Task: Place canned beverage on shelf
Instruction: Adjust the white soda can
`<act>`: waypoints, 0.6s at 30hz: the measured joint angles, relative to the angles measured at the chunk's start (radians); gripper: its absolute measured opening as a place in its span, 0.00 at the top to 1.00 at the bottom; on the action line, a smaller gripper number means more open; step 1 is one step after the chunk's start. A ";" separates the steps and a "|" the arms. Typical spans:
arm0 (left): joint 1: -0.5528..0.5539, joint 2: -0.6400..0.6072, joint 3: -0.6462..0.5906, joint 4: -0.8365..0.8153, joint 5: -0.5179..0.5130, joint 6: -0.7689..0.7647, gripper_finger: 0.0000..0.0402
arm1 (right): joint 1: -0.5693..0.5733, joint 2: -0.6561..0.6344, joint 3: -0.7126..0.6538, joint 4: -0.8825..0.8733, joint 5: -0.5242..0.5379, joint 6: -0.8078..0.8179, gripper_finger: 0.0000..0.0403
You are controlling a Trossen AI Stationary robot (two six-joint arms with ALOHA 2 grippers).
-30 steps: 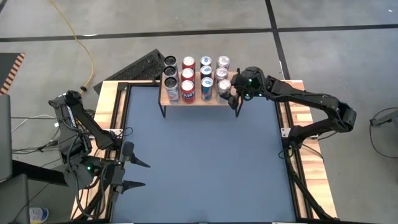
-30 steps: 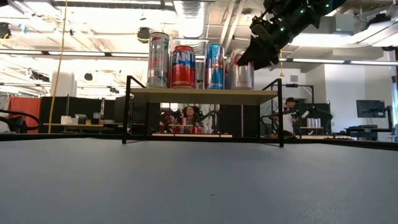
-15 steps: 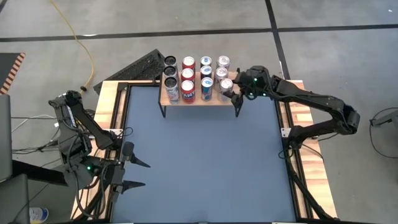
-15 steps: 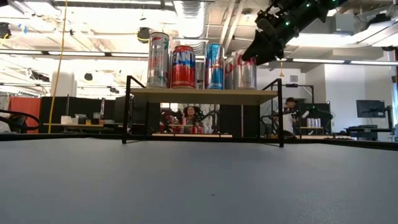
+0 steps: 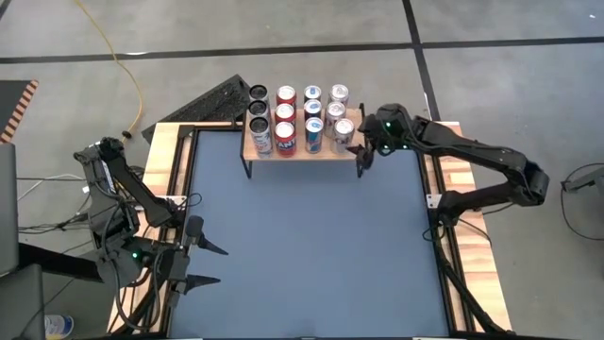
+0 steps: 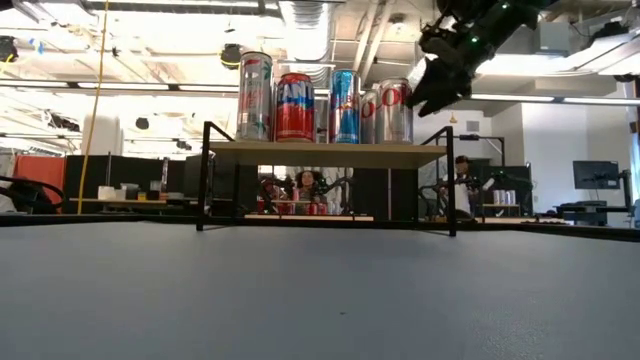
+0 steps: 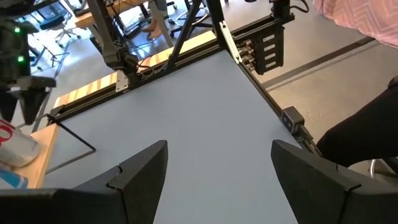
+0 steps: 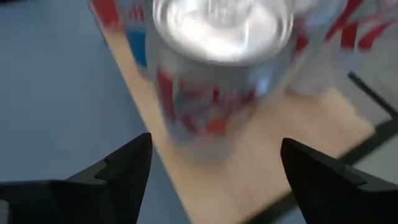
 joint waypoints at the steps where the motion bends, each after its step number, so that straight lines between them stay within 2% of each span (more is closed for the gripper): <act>1: 0.000 0.000 0.000 0.000 0.000 -0.004 0.32 | 0.000 -0.009 0.000 -0.023 0.000 -0.001 0.18; 4: 0.000 0.000 0.000 0.000 0.000 -0.007 0.32 | 0.000 -0.040 0.000 -0.049 0.046 0.004 0.21; 7: 0.000 0.000 0.000 0.000 0.000 -0.007 0.32 | 0.005 -0.057 0.000 -0.034 0.122 0.007 0.28; 10: 0.000 0.000 0.000 0.000 -0.001 -0.007 0.32 | -0.003 -0.053 0.000 -0.033 0.159 0.009 0.38; 18: 0.000 0.000 0.000 0.000 -0.001 -0.006 0.32 | -0.002 0.028 0.000 0.035 0.152 -0.002 0.69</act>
